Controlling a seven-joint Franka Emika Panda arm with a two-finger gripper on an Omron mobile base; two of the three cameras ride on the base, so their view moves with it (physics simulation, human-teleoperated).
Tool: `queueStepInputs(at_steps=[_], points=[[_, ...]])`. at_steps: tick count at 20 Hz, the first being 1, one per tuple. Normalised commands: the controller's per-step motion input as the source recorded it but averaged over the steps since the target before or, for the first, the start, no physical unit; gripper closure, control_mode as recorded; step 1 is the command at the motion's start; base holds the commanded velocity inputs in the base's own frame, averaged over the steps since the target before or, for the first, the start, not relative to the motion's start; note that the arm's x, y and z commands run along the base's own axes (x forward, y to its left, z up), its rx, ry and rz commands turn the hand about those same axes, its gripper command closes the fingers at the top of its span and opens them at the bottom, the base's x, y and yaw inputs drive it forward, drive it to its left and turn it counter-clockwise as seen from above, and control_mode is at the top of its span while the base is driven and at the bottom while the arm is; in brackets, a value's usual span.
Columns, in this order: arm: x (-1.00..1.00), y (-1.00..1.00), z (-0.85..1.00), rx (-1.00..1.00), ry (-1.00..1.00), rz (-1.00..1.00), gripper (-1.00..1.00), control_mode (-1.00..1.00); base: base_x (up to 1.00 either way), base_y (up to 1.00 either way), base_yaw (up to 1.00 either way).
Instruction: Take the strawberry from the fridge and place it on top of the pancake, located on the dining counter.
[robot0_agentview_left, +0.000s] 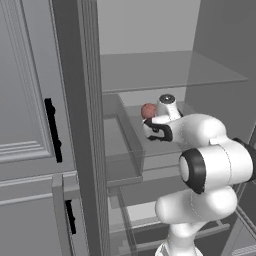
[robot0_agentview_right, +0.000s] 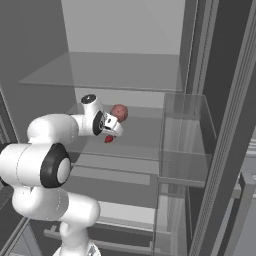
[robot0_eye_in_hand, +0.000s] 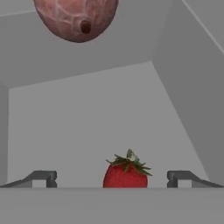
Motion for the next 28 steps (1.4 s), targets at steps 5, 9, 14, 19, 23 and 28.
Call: queueStepInputs(at_steps=[5, 9, 14, 19, 23, 28], points=[[-0.15, 0.00, -0.15, 0.00, 0.01, -0.05, -1.00, -1.00, 0.00, 0.00, 0.00], [-0.07, -0.03, -0.01, 0.00, 0.00, -0.05, -1.00, -1.00, 0.00, 0.00, 0.00], [0.19, -0.05, -0.06, 0.00, 0.01, -0.06, -1.00, -1.00, 0.00, 0.00, 0.00], [0.10, 0.00, -0.17, 0.00, 0.03, -0.04, -1.00, -1.00, 0.00, 0.00, 0.00], [0.00, -0.02, -0.23, 0.00, 0.01, -0.04, -1.00, -1.00, 0.00, 0.00, 0.00], [0.00, -0.02, -0.11, 0.00, 0.00, -0.04, -1.00, -1.00, 0.00, 0.00, 0.00]])
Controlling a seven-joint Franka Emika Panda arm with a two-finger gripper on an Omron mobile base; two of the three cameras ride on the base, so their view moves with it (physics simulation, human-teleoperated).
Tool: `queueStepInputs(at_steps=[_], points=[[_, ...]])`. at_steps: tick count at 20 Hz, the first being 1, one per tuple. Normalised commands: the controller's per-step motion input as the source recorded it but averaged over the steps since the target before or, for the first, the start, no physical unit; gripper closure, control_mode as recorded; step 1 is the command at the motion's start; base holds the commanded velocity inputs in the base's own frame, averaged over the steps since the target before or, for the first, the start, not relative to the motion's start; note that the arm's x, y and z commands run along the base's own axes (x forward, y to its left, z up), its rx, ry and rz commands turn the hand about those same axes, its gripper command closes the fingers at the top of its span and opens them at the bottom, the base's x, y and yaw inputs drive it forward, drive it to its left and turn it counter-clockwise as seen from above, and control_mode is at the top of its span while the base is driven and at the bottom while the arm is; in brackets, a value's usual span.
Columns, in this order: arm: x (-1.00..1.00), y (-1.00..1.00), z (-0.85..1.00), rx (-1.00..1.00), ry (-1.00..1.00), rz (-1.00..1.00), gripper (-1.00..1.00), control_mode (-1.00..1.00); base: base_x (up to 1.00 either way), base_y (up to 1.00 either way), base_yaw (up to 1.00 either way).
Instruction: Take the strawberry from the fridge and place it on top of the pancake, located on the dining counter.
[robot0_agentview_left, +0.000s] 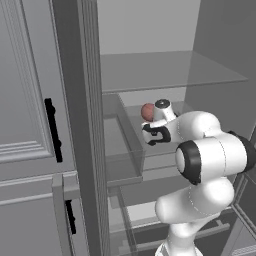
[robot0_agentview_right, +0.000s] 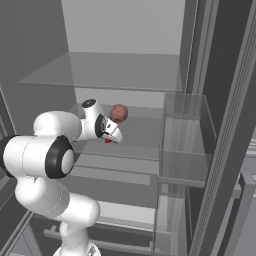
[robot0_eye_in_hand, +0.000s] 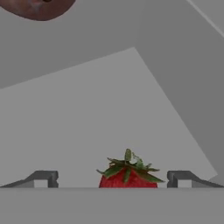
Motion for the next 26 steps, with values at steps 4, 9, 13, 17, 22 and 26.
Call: queueStepInputs(at_steps=[4, 9, 13, 17, 22, 26], points=[[0.00, -0.01, -0.09, 0.00, 0.00, -0.02, 1.00, -1.00, 0.00, 0.00, 0.00], [0.00, -0.12, -0.09, 0.00, 0.00, -0.02, 1.00, -1.00, 0.00, 0.00, 0.00], [0.00, -0.11, -0.01, 0.00, 0.00, 0.00, 1.00, -1.00, 0.00, 0.00, 0.00], [0.00, -0.09, 0.00, 0.00, 0.00, 0.00, 1.00, -1.00, 0.00, 0.00, 0.00], [-0.06, 0.00, 0.00, 0.00, -0.01, 0.00, 1.00, -1.00, 0.00, 0.00, 0.00], [-0.63, 0.00, 0.08, 0.04, -0.08, 0.01, 1.00, -1.00, 0.00, 0.00, 0.00]])
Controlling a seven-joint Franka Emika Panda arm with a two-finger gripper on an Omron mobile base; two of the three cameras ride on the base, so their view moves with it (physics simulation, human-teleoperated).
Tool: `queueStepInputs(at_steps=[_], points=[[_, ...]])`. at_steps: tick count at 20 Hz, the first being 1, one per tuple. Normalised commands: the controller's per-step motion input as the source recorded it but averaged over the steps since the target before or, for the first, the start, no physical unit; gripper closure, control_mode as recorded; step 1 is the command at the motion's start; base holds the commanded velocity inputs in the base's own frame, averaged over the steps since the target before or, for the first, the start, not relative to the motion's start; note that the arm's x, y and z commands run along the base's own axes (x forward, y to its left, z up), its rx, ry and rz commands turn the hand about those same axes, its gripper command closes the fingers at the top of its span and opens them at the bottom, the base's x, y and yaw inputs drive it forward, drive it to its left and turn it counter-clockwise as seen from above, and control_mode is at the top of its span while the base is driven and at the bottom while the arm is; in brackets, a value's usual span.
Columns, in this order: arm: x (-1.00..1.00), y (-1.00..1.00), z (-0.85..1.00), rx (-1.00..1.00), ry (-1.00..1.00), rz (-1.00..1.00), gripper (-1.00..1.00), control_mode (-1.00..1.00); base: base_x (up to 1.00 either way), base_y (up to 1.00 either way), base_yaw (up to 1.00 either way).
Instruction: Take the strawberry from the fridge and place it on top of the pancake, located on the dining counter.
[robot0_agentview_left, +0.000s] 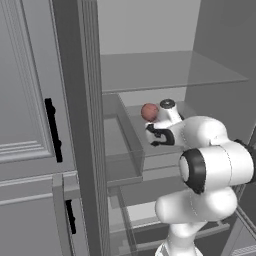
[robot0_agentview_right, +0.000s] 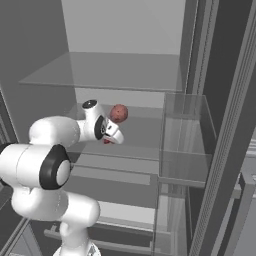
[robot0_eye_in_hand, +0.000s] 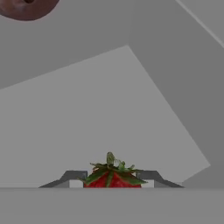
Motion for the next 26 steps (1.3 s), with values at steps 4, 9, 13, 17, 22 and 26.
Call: queueStepInputs(at_steps=[4, 9, 13, 17, 22, 26], points=[[-0.74, 0.00, 0.26, 0.04, -0.06, 0.06, 1.00, -1.00, 0.00, 0.00, 0.00], [-0.77, 0.00, 0.60, 0.06, -0.11, 0.04, 1.00, -1.00, 0.00, 0.00, 0.00], [-0.73, 0.00, 0.49, 0.01, -0.05, 0.04, 1.00, -1.00, 0.00, 0.00, 0.00], [-0.81, 0.00, 0.37, 0.00, -0.02, 0.07, 1.00, -1.00, 0.00, 0.00, 0.00], [-0.81, 0.02, 0.49, 0.00, -0.02, 0.09, 1.00, -1.00, 0.00, 0.00, 0.00], [-0.64, 0.18, 0.67, 0.00, 0.00, 0.15, 1.00, -1.00, 0.00, 0.00, 0.00]])
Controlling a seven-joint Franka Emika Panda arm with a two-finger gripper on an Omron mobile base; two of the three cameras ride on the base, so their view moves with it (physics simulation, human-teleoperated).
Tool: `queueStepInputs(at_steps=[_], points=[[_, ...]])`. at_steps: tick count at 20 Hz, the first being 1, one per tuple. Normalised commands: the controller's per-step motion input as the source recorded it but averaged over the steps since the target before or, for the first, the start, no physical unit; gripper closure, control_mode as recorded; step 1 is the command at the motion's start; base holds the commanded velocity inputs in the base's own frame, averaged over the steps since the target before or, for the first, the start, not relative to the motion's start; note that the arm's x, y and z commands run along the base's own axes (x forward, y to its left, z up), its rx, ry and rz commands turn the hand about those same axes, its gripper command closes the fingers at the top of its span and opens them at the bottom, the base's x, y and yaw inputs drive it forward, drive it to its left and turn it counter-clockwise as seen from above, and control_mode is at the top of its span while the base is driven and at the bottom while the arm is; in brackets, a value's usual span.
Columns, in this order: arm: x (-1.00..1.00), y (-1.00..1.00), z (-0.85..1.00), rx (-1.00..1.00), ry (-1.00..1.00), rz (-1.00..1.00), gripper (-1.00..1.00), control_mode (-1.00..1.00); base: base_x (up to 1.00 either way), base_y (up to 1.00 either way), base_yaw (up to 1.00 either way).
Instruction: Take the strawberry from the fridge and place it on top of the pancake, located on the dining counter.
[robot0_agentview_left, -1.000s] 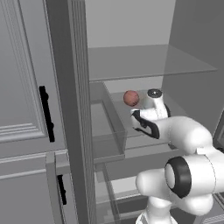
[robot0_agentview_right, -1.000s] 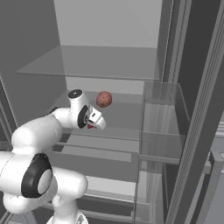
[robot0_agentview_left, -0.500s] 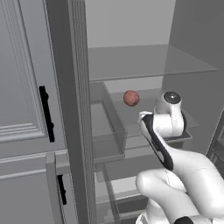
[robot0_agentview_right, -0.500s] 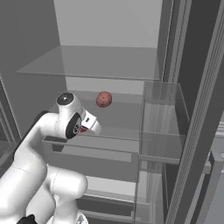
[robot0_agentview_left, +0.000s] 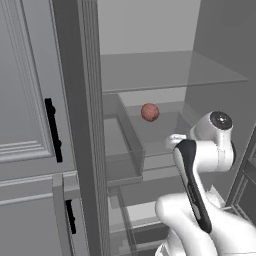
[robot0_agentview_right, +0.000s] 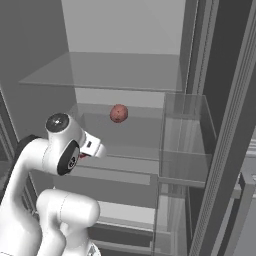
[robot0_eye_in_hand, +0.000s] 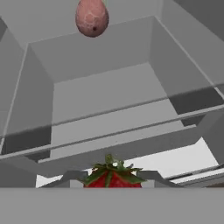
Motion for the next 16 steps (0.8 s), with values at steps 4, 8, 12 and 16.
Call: queueStepInputs(at_steps=[4, 8, 12, 16], points=[[-0.64, 0.17, 0.72, -0.02, 0.01, 0.16, 1.00, -1.00, 0.00, 0.00, 0.00], [-0.62, 0.06, 0.56, -0.03, 0.02, 0.11, 1.00, -1.00, 0.00, 0.00, 0.00], [-0.50, 0.01, 0.04, -0.10, 0.01, 0.02, 1.00, -1.00, 0.00, 0.00, 0.00], [-0.35, 0.07, -0.02, -0.20, 0.00, -0.03, 1.00, -1.00, 0.00, 0.00, 0.00]])
